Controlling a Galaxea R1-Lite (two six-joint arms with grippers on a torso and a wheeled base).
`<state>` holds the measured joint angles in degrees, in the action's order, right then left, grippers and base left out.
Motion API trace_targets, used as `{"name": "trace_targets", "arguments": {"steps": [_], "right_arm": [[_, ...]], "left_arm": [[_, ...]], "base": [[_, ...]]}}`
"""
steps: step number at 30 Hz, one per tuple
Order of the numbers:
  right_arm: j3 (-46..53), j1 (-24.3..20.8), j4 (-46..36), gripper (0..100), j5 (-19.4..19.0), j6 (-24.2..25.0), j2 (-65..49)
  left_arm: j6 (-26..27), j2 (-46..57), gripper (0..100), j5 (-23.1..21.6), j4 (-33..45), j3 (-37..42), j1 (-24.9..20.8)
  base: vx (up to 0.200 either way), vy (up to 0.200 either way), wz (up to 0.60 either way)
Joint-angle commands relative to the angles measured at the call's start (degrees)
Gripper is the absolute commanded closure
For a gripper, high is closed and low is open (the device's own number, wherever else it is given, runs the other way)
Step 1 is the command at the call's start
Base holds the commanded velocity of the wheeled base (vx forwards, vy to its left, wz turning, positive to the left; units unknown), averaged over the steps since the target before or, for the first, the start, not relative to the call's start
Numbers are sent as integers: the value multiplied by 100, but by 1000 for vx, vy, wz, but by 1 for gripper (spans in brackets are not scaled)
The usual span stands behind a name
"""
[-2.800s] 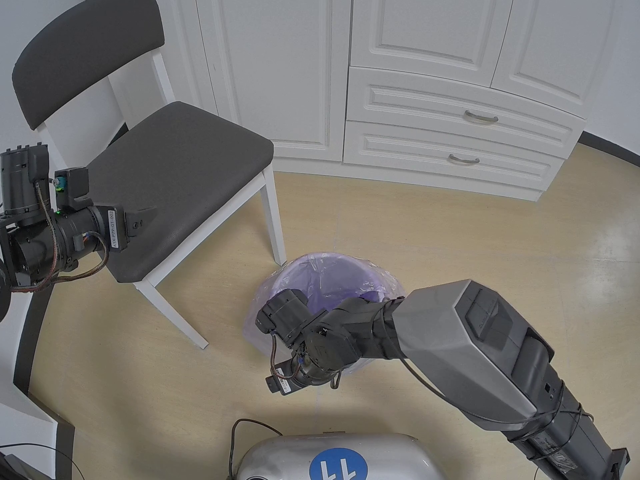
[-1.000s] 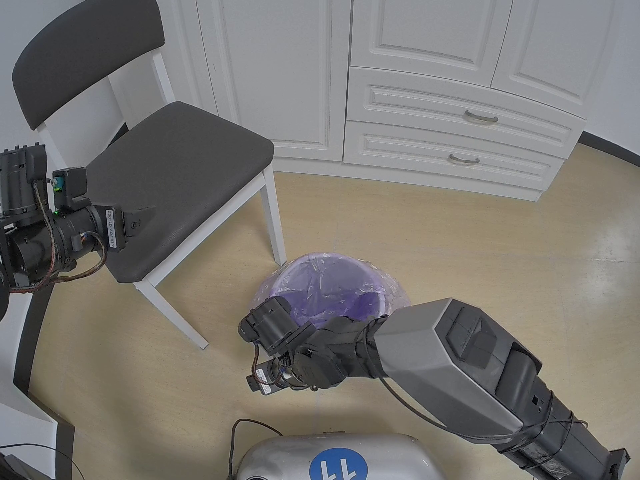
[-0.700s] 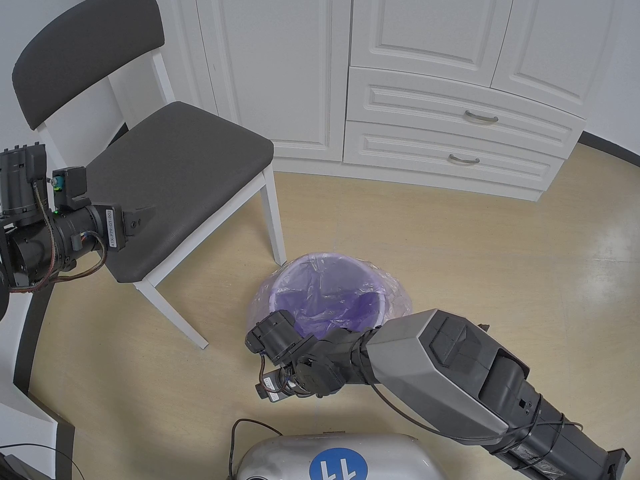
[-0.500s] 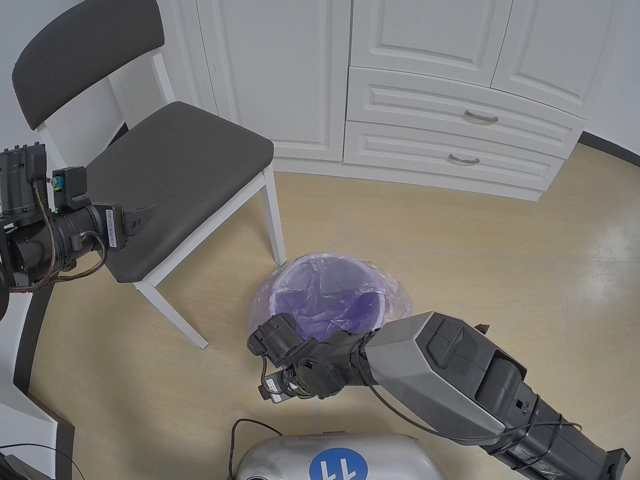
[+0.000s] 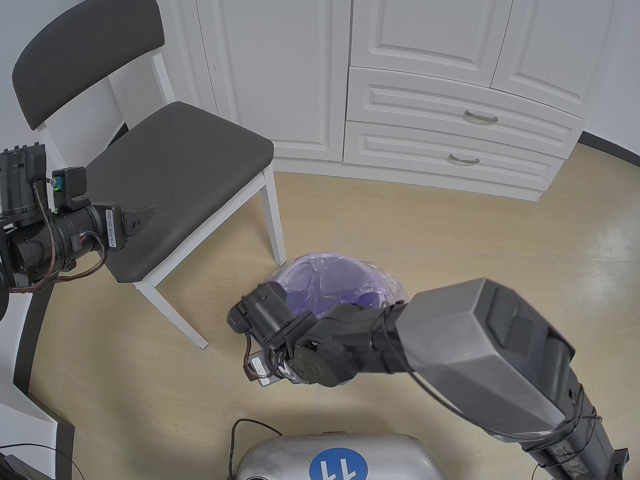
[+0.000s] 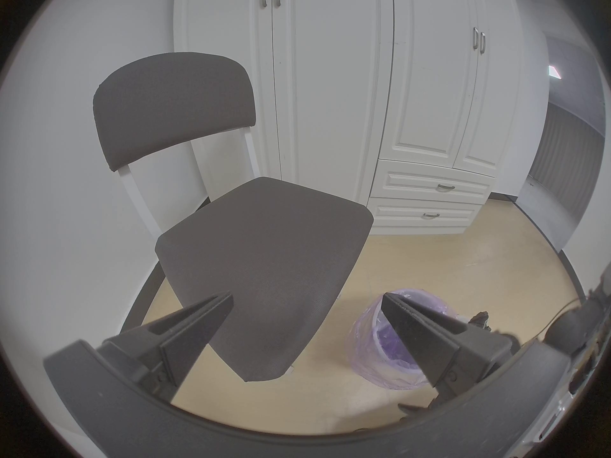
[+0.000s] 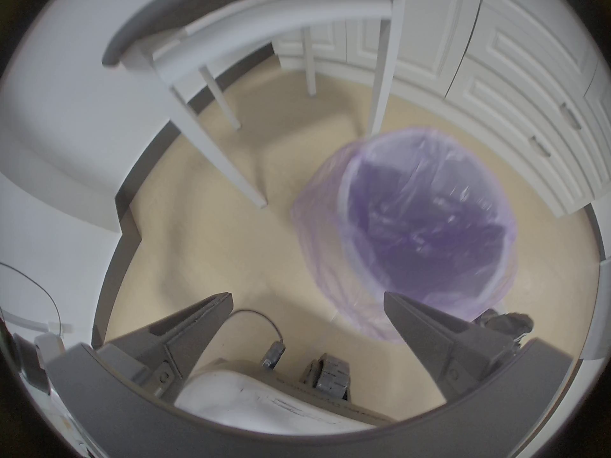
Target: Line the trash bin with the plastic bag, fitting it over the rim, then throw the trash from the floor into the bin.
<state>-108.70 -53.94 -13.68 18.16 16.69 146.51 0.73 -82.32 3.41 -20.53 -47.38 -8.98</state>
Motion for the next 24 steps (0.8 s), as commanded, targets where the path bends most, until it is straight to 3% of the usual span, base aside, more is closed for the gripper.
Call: {"name": "trace_targets", "arguments": {"steps": [1,4,10,16,17,24], "right_arm": [[-468,244,14,0,223,-175,-404],[-589,481,49,0,398,-236,-96],[-589,938,1421,0,442,-570,686],[-589,1000,2150,0,293,-605,1055],[-589,1053,2422,0,73,-605,1178],[-589,1351,2695,0,-85,-509,1310]], "left_arm": [[-3,-3,0,1,-4,-8,2],[-3,-12,0,10,5,-8,2],[6,-56,0,10,-4,-8,-7],[6,-117,0,10,-4,-25,-7],[6,-126,0,10,5,-16,2],[6,-126,0,19,-4,-8,2]], "base": [[0,0,0],[0,0,0],[0,0,0],[0,0,0],[0,0,0],[0,0,0]]}}
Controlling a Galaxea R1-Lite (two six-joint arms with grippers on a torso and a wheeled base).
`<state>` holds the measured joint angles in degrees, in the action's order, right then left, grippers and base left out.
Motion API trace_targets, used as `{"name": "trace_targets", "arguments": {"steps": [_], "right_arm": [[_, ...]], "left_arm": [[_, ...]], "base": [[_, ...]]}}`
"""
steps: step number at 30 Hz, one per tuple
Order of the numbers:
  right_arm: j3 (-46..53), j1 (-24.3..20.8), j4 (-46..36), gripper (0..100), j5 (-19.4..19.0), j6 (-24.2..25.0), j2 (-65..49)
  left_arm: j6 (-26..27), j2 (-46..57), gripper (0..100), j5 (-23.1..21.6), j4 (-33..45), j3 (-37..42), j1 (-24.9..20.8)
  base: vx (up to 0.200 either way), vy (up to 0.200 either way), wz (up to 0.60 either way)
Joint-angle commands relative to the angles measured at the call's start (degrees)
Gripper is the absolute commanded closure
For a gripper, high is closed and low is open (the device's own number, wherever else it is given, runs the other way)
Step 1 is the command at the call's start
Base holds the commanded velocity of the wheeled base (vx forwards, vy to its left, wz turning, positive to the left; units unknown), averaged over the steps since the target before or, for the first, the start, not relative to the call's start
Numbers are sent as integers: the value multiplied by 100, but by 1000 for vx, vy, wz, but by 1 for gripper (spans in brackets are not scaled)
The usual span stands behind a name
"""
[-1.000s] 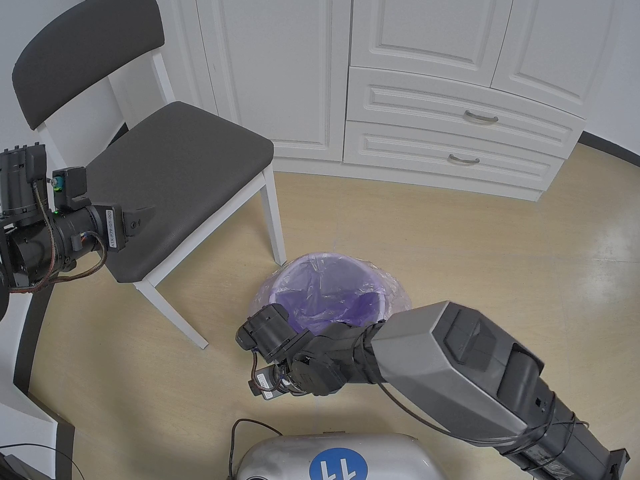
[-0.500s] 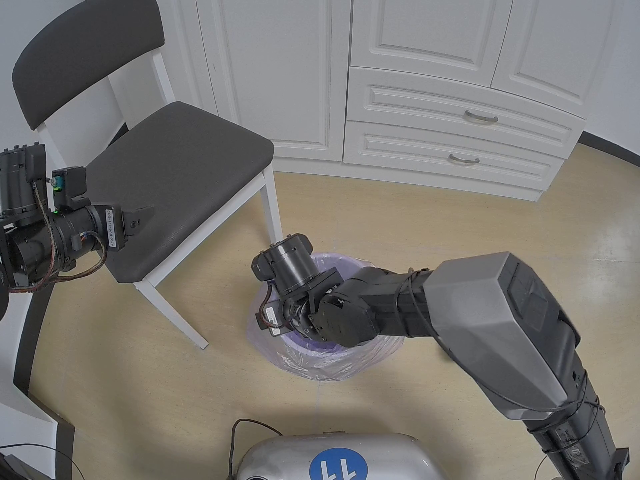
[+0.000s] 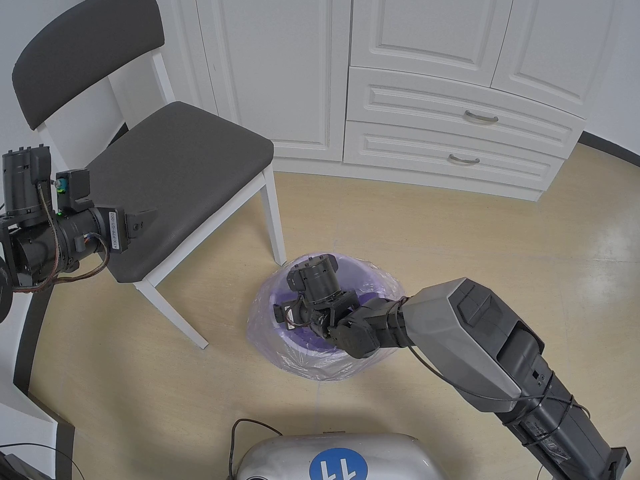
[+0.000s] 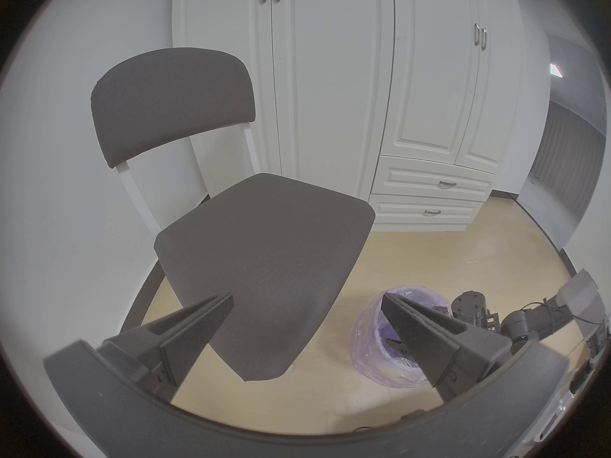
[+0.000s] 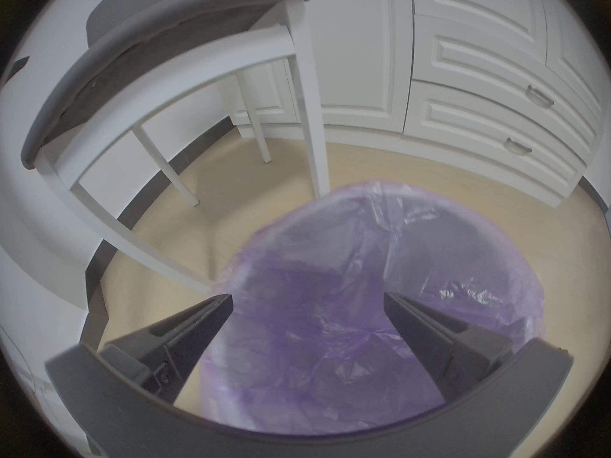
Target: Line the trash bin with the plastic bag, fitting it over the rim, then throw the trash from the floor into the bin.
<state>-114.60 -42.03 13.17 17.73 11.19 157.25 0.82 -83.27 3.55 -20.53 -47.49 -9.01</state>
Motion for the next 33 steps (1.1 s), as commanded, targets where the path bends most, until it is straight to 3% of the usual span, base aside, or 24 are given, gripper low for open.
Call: {"name": "trace_targets", "arguments": {"steps": [1,8,14,22,32,33], "right_arm": [[1,204,11,0,-50,76,254],[1,450,90,0,-349,296,342],[1,547,1206,0,-401,296,456],[1,626,1329,0,-454,305,456],[26,134,705,0,47,296,-159],[456,-103,213,0,91,305,-660]], "left_arm": [[6,-31,0,6,-4,3,-4],[-3,-31,0,6,-4,3,-4],[-3,-31,0,6,-4,-5,4],[6,-66,0,6,-4,-5,-4],[6,-75,0,-3,-153,65,-13],[15,-84,0,-3,-153,118,-40]], "base": [[0,0,0],[0,0,0],[0,0,0],[0,0,0],[0,0,0],[0,0,0]]}}
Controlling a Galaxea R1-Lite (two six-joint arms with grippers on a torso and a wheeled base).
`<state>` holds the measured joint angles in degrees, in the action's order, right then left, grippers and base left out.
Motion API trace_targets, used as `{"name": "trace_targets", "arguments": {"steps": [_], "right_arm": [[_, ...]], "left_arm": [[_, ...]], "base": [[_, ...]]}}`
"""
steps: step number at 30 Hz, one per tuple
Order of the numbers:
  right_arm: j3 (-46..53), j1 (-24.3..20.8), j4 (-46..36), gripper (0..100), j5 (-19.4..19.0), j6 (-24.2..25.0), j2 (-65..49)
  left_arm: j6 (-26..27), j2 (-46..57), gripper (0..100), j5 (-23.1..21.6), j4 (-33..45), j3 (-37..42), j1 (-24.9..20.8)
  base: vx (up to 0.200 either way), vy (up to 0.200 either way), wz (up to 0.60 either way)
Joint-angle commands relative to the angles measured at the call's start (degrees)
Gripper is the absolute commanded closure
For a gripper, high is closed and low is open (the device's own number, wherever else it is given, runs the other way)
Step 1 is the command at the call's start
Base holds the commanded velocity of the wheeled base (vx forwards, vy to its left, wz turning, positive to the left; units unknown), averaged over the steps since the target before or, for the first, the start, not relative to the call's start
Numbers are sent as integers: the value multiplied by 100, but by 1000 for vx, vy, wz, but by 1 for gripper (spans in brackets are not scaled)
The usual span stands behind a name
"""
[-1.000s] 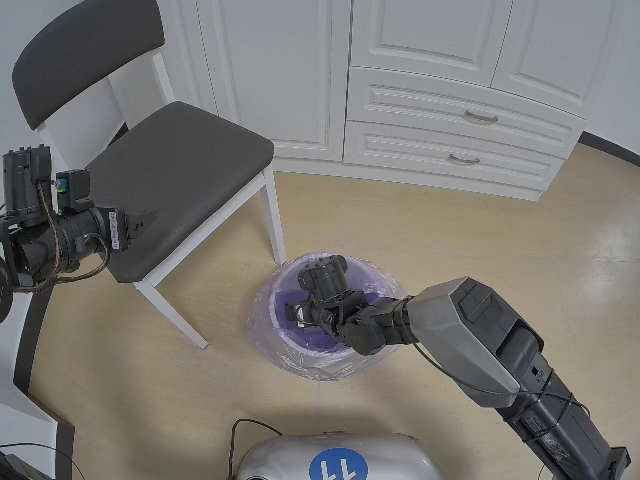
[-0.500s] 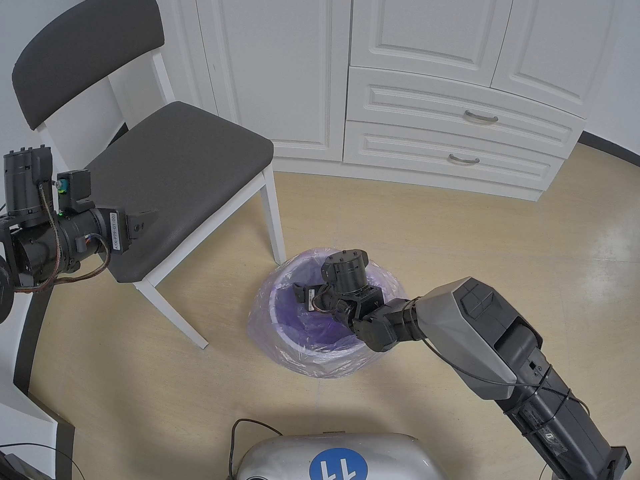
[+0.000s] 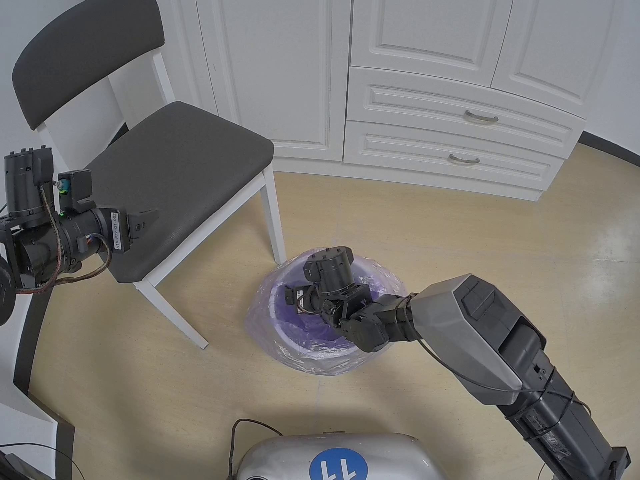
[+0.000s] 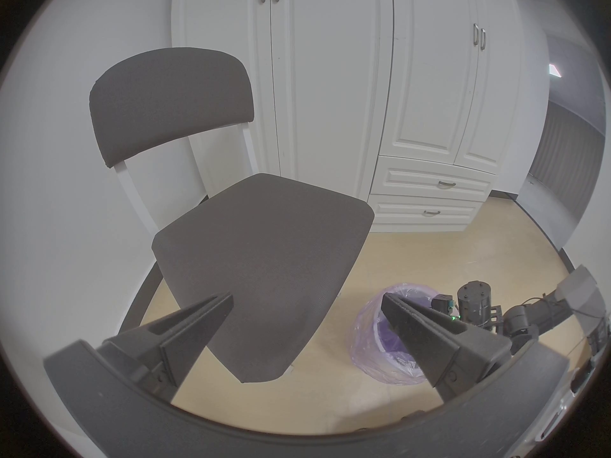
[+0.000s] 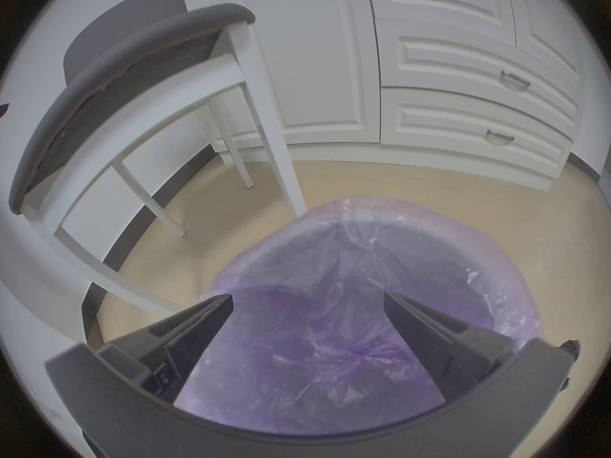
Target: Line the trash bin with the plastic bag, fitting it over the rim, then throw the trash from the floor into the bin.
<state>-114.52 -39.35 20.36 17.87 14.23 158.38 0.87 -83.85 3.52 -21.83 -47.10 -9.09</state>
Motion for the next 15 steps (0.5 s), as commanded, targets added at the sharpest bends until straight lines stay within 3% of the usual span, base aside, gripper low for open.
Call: {"name": "trace_targets", "arguments": {"steps": [1,2,8,14,15], "right_arm": [[448,-372,-507,0,76,1,-774],[1046,-530,-814,0,85,-34,-1318],[2962,-741,-867,0,278,-69,-2734],[5502,-670,-375,0,621,-8,-4553],[5563,-670,-340,0,621,-8,-4588]], "left_arm": [[10,-26,0,-1,-23,79,-31],[19,-9,0,-1,-32,114,-40],[28,-18,0,-10,-23,219,-145],[19,-290,0,8,-32,940,-910],[19,-308,0,-1,-32,966,-927]], "base": [[0,0,0],[0,0,0],[0,0,0],[0,0,0],[0,0,0]]}}
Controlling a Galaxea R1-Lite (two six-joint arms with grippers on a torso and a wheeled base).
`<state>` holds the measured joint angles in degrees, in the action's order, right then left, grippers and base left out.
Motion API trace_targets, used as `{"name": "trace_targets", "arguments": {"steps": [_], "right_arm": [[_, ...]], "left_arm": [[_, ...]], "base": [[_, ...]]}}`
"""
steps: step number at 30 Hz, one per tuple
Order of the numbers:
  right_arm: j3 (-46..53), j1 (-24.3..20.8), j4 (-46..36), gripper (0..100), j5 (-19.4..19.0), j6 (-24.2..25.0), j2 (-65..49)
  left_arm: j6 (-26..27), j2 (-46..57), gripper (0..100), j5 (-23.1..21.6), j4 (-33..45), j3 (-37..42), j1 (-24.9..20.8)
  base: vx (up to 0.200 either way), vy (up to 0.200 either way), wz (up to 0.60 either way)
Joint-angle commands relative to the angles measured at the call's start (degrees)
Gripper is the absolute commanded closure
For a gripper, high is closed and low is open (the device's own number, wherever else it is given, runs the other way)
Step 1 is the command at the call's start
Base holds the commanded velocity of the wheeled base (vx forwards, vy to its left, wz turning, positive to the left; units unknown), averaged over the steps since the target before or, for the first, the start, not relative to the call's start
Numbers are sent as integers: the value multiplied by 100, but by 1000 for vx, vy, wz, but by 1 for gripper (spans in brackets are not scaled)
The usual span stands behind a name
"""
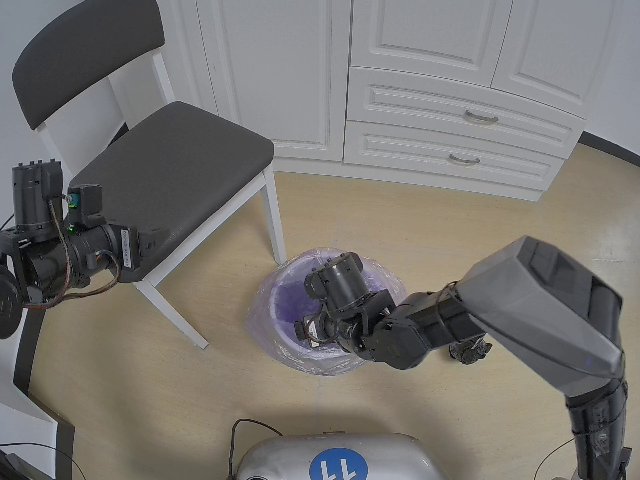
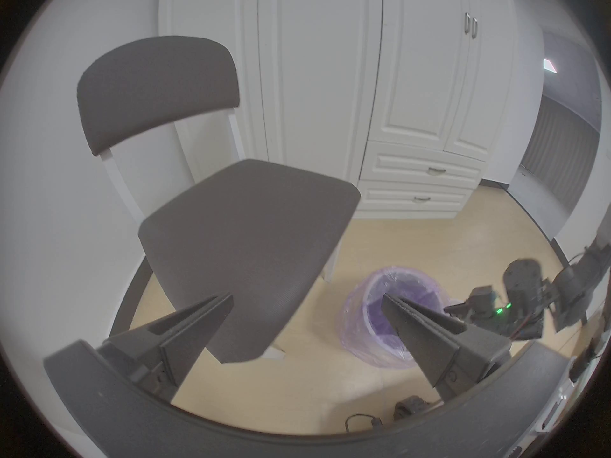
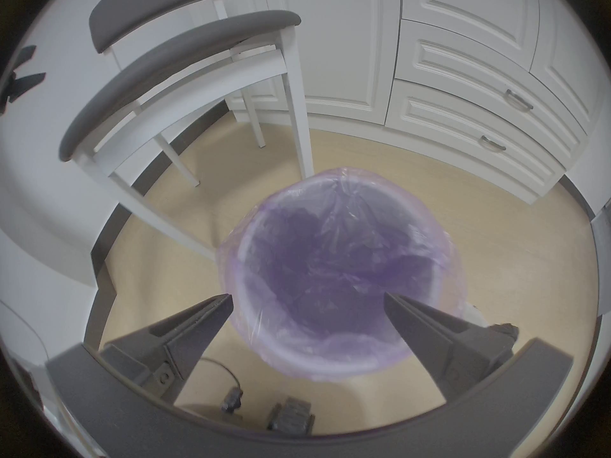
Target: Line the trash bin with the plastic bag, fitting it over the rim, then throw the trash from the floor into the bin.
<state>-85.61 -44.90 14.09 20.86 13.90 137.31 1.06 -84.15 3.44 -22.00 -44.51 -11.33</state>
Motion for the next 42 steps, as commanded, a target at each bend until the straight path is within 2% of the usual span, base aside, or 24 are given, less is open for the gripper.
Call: {"name": "trace_targets", "arguments": {"steps": [1,2,3,5,9,12,18,25,27,36,42], "right_arm": [[3121,-37,612,0,331,25,-2719],[3622,183,1184,0,331,17,-2921],[3701,227,1289,0,340,17,-2930],[4237,614,2528,0,384,8,-2930],[4475,1194,3486,0,305,-317,-2569],[4264,1669,3662,0,278,-660,-2288],[3631,2460,3627,0,-126,-695,-1849],[3042,3004,3627,0,-469,-687,-1339],[2901,3259,3636,0,-627,-678,-1163],[2717,3514,3653,0,-838,-660,-1022],[2559,3611,3662,0,-864,-625,-847]], "left_arm": [[-1,-427,0,8,-23,882,-845],[-27,-708,0,-10,-94,1049,-1003],[-27,-761,0,-19,-111,1067,-1021],[-27,-1499,0,-133,-445,1146,-1109],[-53,-2316,0,-106,-1069,1111,-1223],[-62,-2808,0,-89,-1438,1102,-1302],[-18,-4083,0,104,-1913,689,-1232],[-1,-4918,0,175,-1807,-383,-880],[8,-5392,0,175,-1790,-1042,-713],[61,-5973,0,184,-1412,-2132,-529],[96,-6394,0,386,-770,-3055,-502]], "base": [[0,0,0],[0,0,0],[0,0,0],[0,0,0],[0,0,0],[0,0,0],[0,0,0],[0,0,0],[0,0,0],[0,0,0],[0,0,0]]}}
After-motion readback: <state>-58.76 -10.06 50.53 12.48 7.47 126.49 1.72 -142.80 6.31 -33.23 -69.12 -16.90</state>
